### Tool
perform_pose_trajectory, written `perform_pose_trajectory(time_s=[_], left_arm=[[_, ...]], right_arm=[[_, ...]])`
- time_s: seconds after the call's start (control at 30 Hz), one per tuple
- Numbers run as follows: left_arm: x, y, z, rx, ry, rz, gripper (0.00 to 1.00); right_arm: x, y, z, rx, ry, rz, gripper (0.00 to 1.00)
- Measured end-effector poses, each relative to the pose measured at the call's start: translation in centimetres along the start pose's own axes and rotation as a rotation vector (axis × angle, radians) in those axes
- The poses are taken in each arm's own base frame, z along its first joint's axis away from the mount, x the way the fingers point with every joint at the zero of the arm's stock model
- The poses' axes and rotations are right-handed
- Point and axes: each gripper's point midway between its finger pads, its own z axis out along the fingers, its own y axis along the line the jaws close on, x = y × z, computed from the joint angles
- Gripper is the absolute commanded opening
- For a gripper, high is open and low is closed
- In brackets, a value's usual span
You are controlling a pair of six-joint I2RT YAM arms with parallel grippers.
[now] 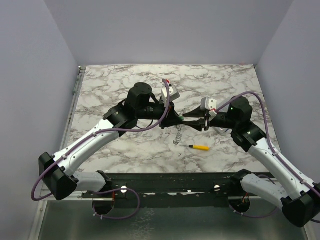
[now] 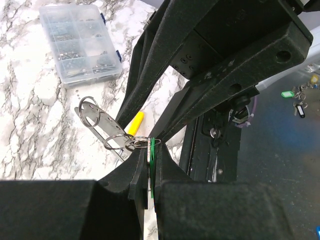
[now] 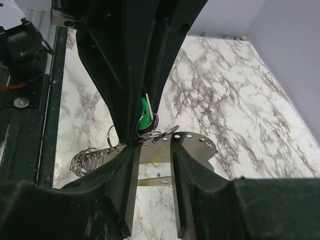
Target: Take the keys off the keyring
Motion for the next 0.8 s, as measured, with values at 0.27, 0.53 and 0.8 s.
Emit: perform_pose_trajectory(time_s=[0.27,0.53,0.8], left_arm=[[0.5,-0.4,0.0,0.009,0.021,-0.011,0.0],[0.5,-0.4,0.2,0.01,0.036,-0.026,0.0],[0.6,-0.1,0.2,-0.013,0.054,-0.074,0.0]], right_arm=[[0.2,0.2,0.1,-0.005,0.003,0.005,0.49],[0.7,0.7,0.2,-0.021,0.007,-0.001,0.51],[2.6,2.5,0.3,-0.041,0.004,0.042,0.47]])
